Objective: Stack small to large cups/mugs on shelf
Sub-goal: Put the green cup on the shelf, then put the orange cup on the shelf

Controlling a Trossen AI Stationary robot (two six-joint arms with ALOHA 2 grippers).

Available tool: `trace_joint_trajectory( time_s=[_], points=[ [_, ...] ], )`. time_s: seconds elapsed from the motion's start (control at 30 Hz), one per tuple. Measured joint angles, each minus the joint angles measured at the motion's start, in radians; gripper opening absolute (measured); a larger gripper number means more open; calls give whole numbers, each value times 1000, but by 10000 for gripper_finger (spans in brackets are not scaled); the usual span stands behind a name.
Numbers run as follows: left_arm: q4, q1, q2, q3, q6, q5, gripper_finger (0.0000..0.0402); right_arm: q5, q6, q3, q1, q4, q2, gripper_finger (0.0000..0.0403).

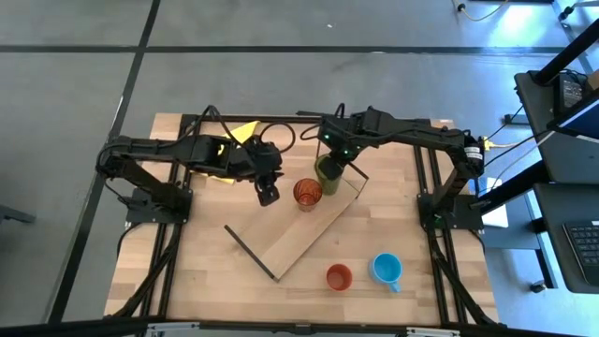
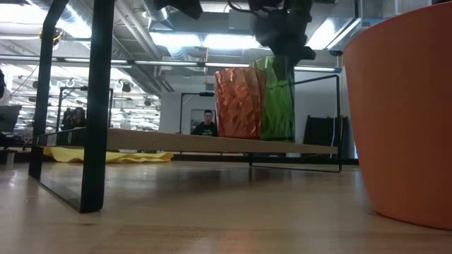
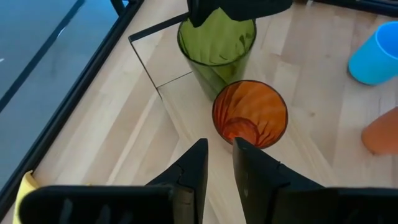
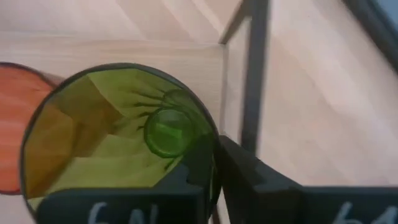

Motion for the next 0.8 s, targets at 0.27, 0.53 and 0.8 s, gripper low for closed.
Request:
trace_joint_trajectory(
  time_s=[0.27,0.53,0.8],
  points=[
    [2,12,0,-1,1,2,69,23,0,-1,0,-24,-32,93],
    [72,48,1,-76,5,60,70,23,23,-1,0,-23,-85,149],
    [159,40,1,-180,29,131,70,41,23,29,20,-20,-251,158]
  ],
)
